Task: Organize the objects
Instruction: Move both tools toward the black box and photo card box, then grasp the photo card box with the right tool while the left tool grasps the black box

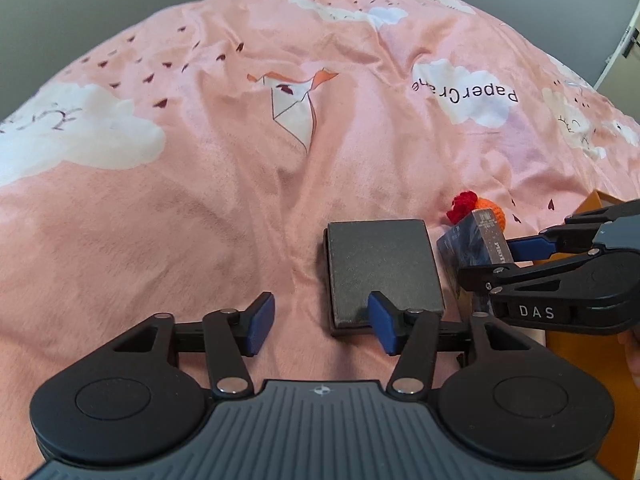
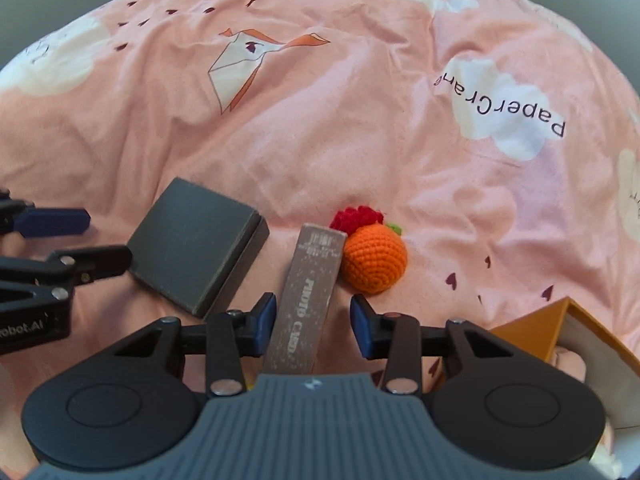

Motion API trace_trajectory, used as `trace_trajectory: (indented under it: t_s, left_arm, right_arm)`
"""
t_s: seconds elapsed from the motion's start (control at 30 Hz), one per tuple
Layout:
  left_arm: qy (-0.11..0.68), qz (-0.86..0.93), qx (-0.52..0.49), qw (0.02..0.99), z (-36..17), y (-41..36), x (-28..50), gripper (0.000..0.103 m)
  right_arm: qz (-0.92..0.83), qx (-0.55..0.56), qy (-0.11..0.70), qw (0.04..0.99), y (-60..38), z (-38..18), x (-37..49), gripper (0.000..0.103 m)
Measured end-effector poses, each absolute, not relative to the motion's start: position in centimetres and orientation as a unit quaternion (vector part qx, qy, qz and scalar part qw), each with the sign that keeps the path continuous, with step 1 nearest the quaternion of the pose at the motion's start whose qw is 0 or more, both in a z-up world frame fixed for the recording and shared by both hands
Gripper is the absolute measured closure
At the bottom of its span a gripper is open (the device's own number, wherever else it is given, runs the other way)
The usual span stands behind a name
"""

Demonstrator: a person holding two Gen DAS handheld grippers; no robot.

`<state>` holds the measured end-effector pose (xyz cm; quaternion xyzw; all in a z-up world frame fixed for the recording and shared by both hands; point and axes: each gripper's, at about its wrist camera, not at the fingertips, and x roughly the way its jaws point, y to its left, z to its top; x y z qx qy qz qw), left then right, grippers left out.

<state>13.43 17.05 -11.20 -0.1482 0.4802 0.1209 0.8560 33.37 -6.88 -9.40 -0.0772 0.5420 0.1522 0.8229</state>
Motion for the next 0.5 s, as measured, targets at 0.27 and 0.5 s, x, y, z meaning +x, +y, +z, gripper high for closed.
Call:
trace_trajectory:
  t_s: [0.27, 0.5]
  left_arm:
    - [0.484, 0.102, -0.185, 0.849, -11.2, 16.7, 15.2, 0.021]
    - [0.465, 0.104, -0.128, 0.870, -10.9, 14.3, 15.3, 0.018]
  right_arm:
    - [0.158, -0.033, 0.543, 0.824, -8.3, -8.8, 33.7, 0.076]
    - [0.152, 0.009, 0.534, 0.832, -10.2, -8.6, 32.9, 0.076]
